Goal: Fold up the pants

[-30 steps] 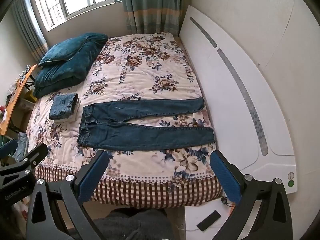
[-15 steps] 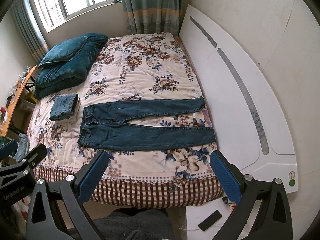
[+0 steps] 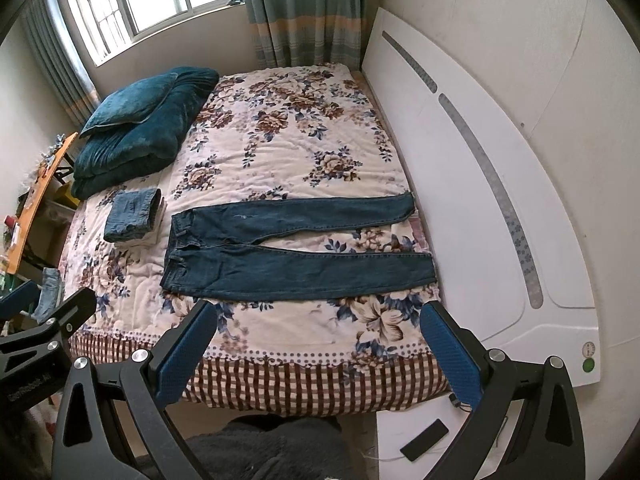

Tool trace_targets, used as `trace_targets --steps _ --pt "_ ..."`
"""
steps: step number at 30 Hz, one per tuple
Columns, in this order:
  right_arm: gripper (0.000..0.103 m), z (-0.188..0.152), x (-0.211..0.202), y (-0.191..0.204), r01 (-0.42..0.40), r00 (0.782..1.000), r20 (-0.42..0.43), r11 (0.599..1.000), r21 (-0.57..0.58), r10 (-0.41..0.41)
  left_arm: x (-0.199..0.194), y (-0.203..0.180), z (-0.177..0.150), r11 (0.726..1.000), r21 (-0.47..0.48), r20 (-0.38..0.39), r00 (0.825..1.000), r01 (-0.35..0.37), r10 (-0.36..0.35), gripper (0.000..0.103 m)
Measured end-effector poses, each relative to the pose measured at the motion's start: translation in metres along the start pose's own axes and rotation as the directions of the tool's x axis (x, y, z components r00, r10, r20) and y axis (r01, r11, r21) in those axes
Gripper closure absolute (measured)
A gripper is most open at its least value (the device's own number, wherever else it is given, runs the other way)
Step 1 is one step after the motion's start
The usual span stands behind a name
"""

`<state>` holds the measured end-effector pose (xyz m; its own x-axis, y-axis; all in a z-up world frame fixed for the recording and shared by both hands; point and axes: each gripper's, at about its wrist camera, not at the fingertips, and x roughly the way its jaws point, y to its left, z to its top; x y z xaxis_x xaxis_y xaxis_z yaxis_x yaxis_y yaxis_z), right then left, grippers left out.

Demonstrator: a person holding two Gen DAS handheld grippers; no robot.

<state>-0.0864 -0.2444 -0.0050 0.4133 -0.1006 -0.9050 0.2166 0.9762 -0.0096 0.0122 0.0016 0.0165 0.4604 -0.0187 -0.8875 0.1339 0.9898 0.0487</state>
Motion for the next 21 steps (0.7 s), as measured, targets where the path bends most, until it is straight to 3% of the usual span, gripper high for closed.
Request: trace_targets --steps 21 --pt "0.001 -0.0006 0.0014 -0.0014 0.002 1.0 0.002 1.0 0.001 -0.002 0.0006 -0.0061 0.0056 1.0 -0.002 -0.011 1.0 0.012 -0.012 0.0"
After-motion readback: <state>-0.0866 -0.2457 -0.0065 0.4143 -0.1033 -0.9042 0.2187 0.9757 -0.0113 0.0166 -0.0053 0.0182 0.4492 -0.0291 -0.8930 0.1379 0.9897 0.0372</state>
